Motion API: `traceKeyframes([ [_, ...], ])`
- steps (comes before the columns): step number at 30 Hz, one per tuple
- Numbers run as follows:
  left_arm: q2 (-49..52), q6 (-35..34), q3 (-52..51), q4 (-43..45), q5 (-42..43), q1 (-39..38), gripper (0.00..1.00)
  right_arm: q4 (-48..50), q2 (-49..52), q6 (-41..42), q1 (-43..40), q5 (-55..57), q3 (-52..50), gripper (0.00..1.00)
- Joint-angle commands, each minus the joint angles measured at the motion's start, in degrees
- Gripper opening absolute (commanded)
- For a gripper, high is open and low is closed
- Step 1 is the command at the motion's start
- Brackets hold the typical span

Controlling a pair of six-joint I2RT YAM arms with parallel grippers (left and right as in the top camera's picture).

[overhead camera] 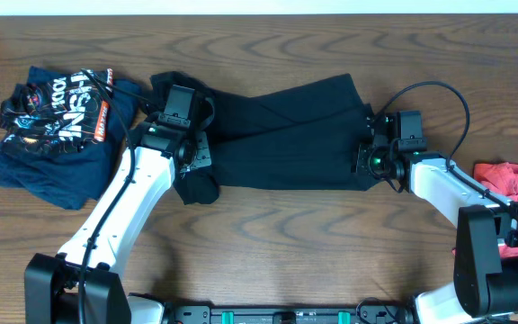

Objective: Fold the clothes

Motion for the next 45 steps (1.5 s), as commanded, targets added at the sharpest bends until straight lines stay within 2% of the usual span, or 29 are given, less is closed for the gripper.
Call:
traceKeyframes([
  [1, 0.44, 0.76, -0.28, -0.52, -1.09, -0.02, 0.05, -0.31, -0.28, -0.04, -0.55, -0.28, 0.55, 0.01],
  [9, 0.31, 0.76, -0.28, -5.03, 0.17, -0.04, 0.06, -12.48, -9.60, -0.07, -5.77, 0.31, 3.93, 0.01],
  [12, 0.26, 0.74, -0.28, -7.89, 6.62, -0.04, 0.06, -21.05, -14.40, -0.07, -8.52, 3.45, 4.48, 0.01],
  [17, 0.26, 0.76, -0.28, -13.42, 20.59, -0.81, 0.06, -35.71, -19.47, -0.04, -12.70, 16.96, 4.48, 0.01],
  [22, 0.26, 0.79, -0.28, -18.69, 28.11, -4.20, 0.07, -42.66, -19.85, 1.73, -16.13, 27.08, 4.46, 0.01],
  [24, 0.26, 0.79, -0.28, -20.00, 29.92, -6.14, 0.33, -42.62, -19.85, 3.26, -17.07, 28.26, 4.46, 0.01],
  [25, 0.26, 0.79, -0.28, -20.68, 30.03, -7.10, 0.49, -42.62, -19.85, 4.81, -17.51, 30.10, 4.46, 0.01],
  [26, 0.26, 0.81, -0.28, -21.49, 29.97, -8.15, 0.56, -42.64, -19.85, 6.12, -17.88, 31.98, 4.46, 0.01],
  [28, 0.26, 0.79, -0.28, -22.58, 29.81, -9.46, 0.63, -42.49, -19.85, 6.91, -18.51, 33.77, 4.46, 0.01],
  [32, 0.26, -0.13, -0.28, -22.77, 25.00, -10.58, 0.63, -41.97, -19.85, 6.97, -18.93, 32.79, 4.46, 0.01],
  [36, 0.26, -4.98, -0.92, -22.32, 17.97, -10.58, 0.63, -41.92, -19.82, 6.97, -18.91, 32.76, 4.46, 0.01],
  [41, 0.28, -10.32, -5.60, -19.37, 16.85, -10.56, 0.63, -41.44, -19.82, 6.95, -18.91, 31.93, 4.48, 0.01],
  [45, 0.33, -10.49, -10.67, -13.97, 16.92, -10.54, 0.61, -41.38, -19.82, 6.95, -18.91, 31.93, 4.46, 0.00],
])
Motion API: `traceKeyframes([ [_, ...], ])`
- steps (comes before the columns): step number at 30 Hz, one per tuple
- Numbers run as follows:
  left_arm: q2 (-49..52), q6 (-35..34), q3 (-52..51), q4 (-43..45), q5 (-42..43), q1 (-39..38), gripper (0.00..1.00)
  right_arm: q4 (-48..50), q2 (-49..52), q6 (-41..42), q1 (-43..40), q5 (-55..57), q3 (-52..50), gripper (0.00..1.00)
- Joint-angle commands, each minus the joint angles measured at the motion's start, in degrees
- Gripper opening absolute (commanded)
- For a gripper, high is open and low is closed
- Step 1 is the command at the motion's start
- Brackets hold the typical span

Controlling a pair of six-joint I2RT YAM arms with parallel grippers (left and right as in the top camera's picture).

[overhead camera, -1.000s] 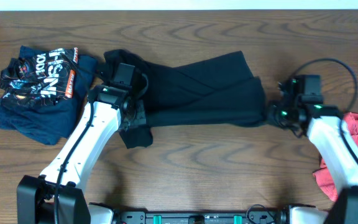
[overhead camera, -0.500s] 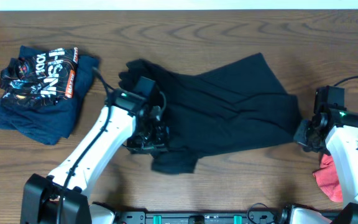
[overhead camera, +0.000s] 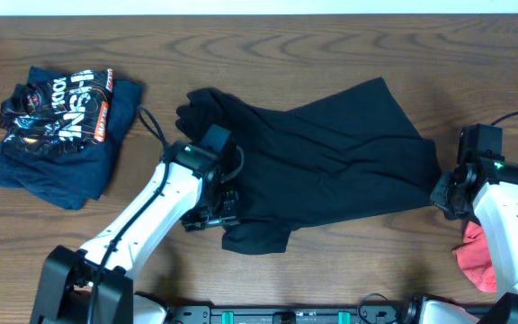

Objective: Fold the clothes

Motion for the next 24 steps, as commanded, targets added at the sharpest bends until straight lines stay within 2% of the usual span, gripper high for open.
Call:
traceKeyframes([
  [1, 0.31, -2.19, -3.87, 2.78, -1.88, -0.02, 0.60, 0.07, -0.39, 0.92, -0.44, 1.42, 0.46, 0.01],
  [6, 0.31, 1.99, -8.96, 10.60, 0.48, -0.02, 0.59, 0.07, -0.39, 0.92, -0.44, 1.40, 0.48, 0.01],
  [10, 0.31, 5.35, -9.60, 12.15, 3.21, -0.02, 0.59, 0.02, -0.39, 0.92, -0.44, 1.38, 0.48, 0.01],
  [13, 0.76, 9.57, -9.60, 12.70, 9.79, -0.02, 0.59, -0.11, -0.39, 0.81, -0.44, 0.87, 0.48, 0.01],
  [16, 2.54, 9.99, -9.60, 12.92, 14.86, -0.02, 0.59, -0.13, -0.39, 0.70, -0.44, 0.15, 0.48, 0.01],
  [24, 6.93, 10.16, -9.57, 12.92, 18.51, 0.09, 0.60, -0.17, -0.39, 0.66, -0.44, 0.13, 0.48, 0.01],
])
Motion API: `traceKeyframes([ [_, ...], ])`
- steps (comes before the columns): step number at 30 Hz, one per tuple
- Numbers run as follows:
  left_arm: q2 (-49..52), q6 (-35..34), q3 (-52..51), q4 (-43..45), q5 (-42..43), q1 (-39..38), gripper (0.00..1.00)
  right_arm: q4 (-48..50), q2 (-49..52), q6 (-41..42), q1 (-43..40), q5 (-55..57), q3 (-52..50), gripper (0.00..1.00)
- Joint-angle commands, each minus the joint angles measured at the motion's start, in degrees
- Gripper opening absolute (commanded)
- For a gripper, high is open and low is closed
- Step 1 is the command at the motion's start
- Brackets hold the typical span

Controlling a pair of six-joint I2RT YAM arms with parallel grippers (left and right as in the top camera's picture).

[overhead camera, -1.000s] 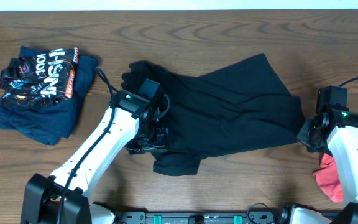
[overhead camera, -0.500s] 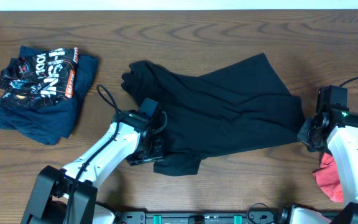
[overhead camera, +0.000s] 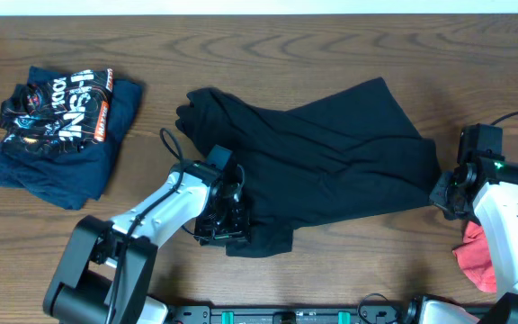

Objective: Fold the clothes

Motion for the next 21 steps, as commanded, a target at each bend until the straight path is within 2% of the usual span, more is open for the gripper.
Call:
traceKeyframes([
  [1, 1.18, 1.66, -0.20, -0.20, 5.07, 0.07, 0.59, -0.11, -0.39, 0.59, -0.44, 0.63, 0.48, 0.01],
  [4, 1.18, 1.55, -0.20, -0.57, 6.38, -0.09, 0.55, -0.09, -0.39, 0.31, -0.44, 0.61, 0.48, 0.01],
  [6, 1.18, 1.36, -0.20, -0.57, 6.36, -0.09, 0.34, -0.07, -0.39, 0.31, -0.44, 0.61, 0.48, 0.01],
  [7, 1.18, 1.36, -0.20, -0.59, 6.36, -0.09, 0.15, -0.07, -0.39, 0.31, -0.44, 0.61, 0.48, 0.01],
  [8, 1.18, 1.38, -0.20, -0.59, 6.34, -0.07, 0.06, -0.09, -0.39, 0.28, -0.44, 0.61, 0.46, 0.01],
  [13, 0.55, 1.40, 0.24, -1.90, 4.31, 0.72, 0.06, -0.33, -0.39, 0.28, -0.46, 0.63, 0.46, 0.01],
  [18, -2.99, 3.43, 5.14, -12.11, -3.87, 4.33, 0.06, -1.60, -0.46, 0.31, -0.50, 0.11, 0.59, 0.01],
  [21, -6.75, 6.12, 10.05, -16.50, -6.43, 6.32, 0.06, -1.95, -0.76, -1.60, -0.50, -3.89, 1.66, 0.01],
])
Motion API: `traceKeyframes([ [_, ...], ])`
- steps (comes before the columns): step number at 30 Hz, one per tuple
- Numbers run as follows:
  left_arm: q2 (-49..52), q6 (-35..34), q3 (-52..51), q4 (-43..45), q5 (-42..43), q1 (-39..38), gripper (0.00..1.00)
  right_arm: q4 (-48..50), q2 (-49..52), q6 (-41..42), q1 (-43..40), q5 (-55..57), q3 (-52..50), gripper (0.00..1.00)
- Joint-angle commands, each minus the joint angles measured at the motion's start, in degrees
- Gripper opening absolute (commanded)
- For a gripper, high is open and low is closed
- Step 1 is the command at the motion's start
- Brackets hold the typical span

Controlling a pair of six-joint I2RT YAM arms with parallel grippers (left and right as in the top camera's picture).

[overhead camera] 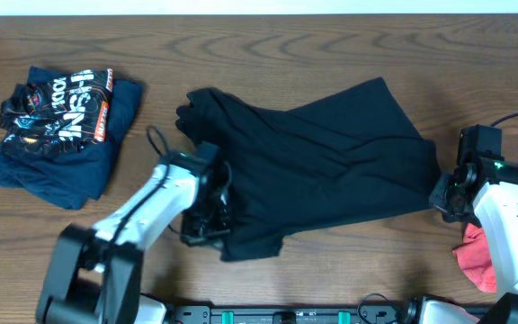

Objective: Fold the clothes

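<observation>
A black garment [317, 166] lies spread across the middle of the table, with creases and a small flap [250, 245] hanging toward the front edge. My left gripper [203, 229] is at the garment's lower left edge, apparently shut on the cloth. My right gripper [439, 198] is at the garment's right corner, which is drawn to a point there, and looks shut on it. The fingers themselves are mostly hidden under the wrists.
A folded navy shirt with printed lettering [61, 126] sits at the far left. A red cloth [502, 247] lies at the right edge beneath the right arm. Bare wooden table [358, 261] runs along the front.
My left gripper has shifted a little to the left at the garment's lower left edge, and the front flap has shifted left with it. The right arm and the rest of the garment are unchanged.
At first both grippers held the ends of the black garment, which lay farther back and to the left. Then the garment lay to the right and nearer the front, more spread out. Since then the right gripper has stayed at the right corner while the left has moved about the lower left edge.
</observation>
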Motion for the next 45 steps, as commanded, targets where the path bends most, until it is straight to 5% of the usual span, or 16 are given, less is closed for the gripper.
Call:
traceKeyframes([
  [1, -5.77, 4.39, 7.32, -2.86, -5.68, 2.27, 0.06, -0.83, -0.96, -2.19, -0.48, -4.35, 2.56, 0.01],
  [13, -19.98, 6.91, 34.40, -4.46, -9.51, 10.75, 0.06, -12.92, -2.25, -5.55, -1.99, -11.47, 29.86, 0.01],
  [28, -21.27, 6.97, 61.86, 4.87, -10.34, 17.07, 0.06, -22.56, -2.23, -8.94, -4.33, -12.55, 63.45, 0.01],
  [36, -18.73, 6.93, 63.49, 8.85, -9.64, 17.07, 0.06, -19.58, -0.81, -10.75, -4.33, -12.55, 66.84, 0.01],
  [45, -4.79, 6.93, 63.43, -9.75, 1.84, 13.94, 0.06, -24.90, 6.69, -10.75, -4.26, -11.43, 66.82, 0.01],
])
